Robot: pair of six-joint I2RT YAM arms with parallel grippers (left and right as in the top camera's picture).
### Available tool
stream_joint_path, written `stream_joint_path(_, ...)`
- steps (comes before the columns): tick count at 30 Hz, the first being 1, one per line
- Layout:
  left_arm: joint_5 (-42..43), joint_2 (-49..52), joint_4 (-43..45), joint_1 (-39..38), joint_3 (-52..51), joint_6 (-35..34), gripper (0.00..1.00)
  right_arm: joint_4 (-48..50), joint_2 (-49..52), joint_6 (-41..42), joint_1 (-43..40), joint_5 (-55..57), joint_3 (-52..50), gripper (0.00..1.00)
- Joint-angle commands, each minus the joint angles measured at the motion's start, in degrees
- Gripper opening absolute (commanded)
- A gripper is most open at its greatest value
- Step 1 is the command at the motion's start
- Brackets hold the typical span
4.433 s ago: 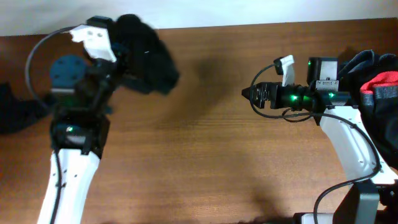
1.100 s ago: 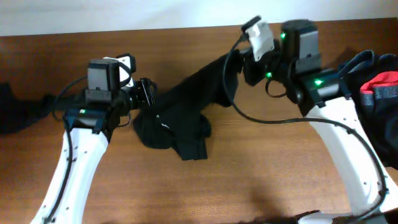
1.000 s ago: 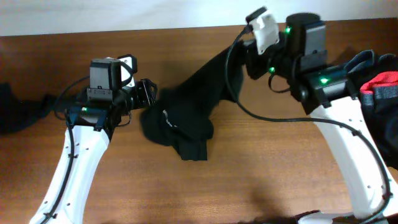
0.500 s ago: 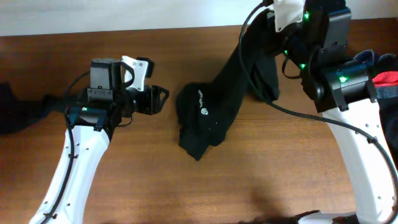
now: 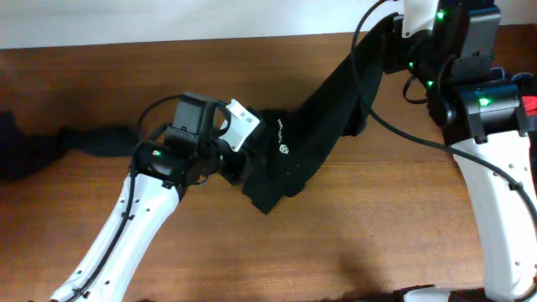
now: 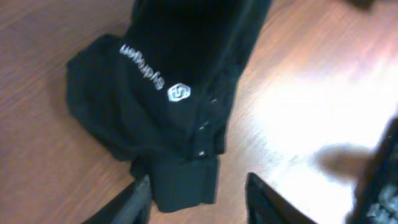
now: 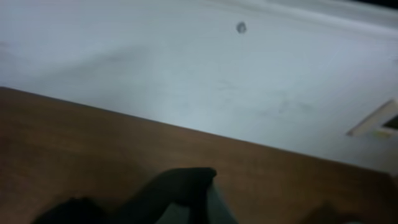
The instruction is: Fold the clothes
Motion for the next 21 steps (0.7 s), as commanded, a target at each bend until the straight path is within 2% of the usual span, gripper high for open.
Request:
stream_joint_path(1,-11.28,2.12,0.35,-0.94,0.5,-1.57,0.43,0.33,-1.88,2.34,-1.81,-4.31,2.05,0.04)
stream_joint_path(4,-16.15,3.91,2.6,-0.22,0.5,-6.88,0.41,-0.22,-1.88,2.36,-2.71,-6.95,2.05,0.04)
stream_joint_path(11,-16.13,11.54,8.96,0.61,0.5,-9.86,0.43,-3.8,-1.88,2.34,-3.06,-7.98,2.03,0.04)
stream_joint_path(16,-16.11,19.21,18.75,3.04,0.5,-14.16,0.44,-6.05,-1.88,2.32,-3.06,-9.25,2.05,0.04)
stream_joint_path(21,-13.6,23.3,28.79,5.75,0.5,-17.31,0.66,-7.98,-1.88,2.32,-3.06,-9.27,2.03,0.04)
